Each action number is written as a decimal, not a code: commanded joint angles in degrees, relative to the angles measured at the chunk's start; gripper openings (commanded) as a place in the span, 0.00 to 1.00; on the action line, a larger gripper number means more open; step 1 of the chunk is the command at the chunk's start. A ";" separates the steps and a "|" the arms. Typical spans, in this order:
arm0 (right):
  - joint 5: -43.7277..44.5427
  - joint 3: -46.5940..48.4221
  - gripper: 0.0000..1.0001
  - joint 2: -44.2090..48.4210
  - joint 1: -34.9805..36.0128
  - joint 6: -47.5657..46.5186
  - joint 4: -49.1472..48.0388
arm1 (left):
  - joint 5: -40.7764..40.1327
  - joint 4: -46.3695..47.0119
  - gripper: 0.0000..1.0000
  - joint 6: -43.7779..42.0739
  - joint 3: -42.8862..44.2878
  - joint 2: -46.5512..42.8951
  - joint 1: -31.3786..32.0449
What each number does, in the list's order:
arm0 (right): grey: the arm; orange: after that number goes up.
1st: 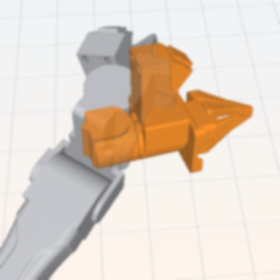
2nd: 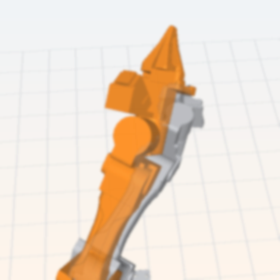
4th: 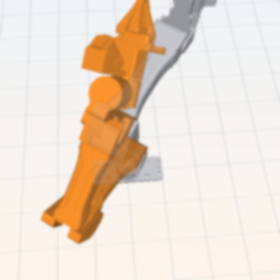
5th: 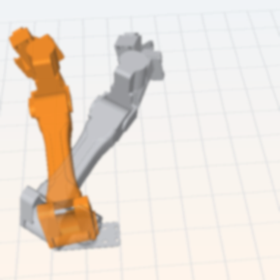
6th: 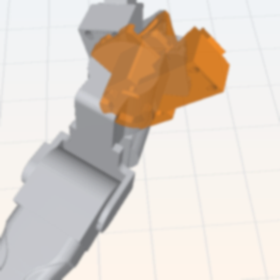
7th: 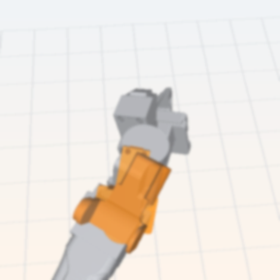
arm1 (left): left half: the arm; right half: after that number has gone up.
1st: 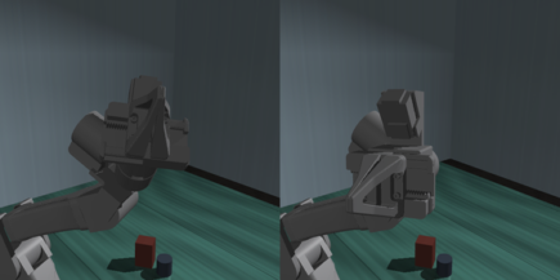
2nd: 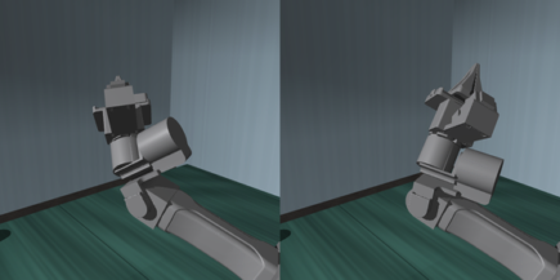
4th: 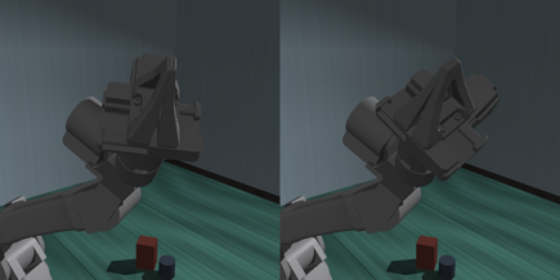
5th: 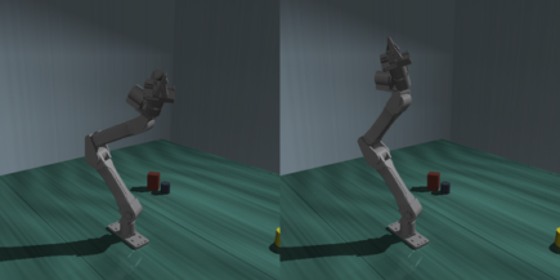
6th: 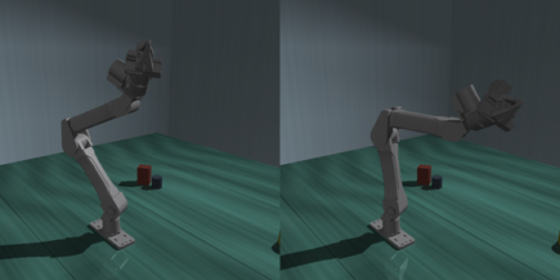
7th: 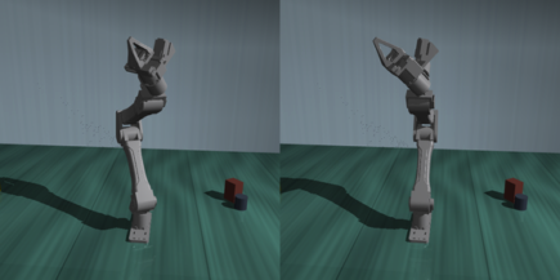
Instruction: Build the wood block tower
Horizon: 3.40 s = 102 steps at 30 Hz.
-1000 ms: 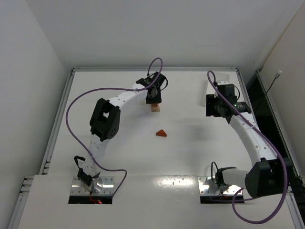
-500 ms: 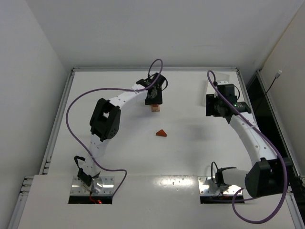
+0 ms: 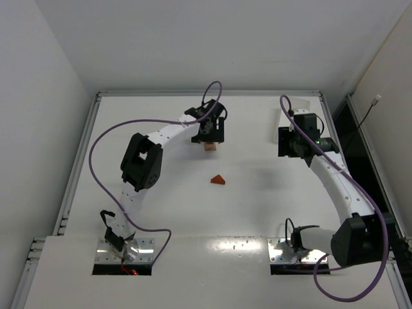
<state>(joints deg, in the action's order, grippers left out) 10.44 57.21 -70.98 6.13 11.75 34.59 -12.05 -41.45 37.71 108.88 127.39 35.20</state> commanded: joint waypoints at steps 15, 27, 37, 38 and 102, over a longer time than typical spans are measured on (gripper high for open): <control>-0.86 0.18 0.54 1.72 0.29 -0.23 -3.04 | -3.77 2.16 0.78 -3.09 4.41 -2.24 0.49; -0.86 0.18 0.54 2.25 0.29 -0.23 -2.51 | -4.65 2.69 0.80 -2.56 9.15 2.86 -0.75; -0.86 1.32 0.54 0.06 0.29 -0.23 -3.04 | -4.65 3.22 0.80 -2.56 10.30 5.06 -2.51; -0.86 1.32 0.54 0.05 0.29 -0.23 -3.56 | -4.12 3.22 0.80 -2.56 10.30 5.06 -2.51; -1.38 2.38 0.53 -2.06 0.29 -0.23 -4.09 | -0.78 3.75 0.44 -0.98 7.57 6.21 -3.03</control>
<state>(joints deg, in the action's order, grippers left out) 9.93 57.47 -72.93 6.13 11.55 32.99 -12.19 -38.00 35.94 117.12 134.17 32.51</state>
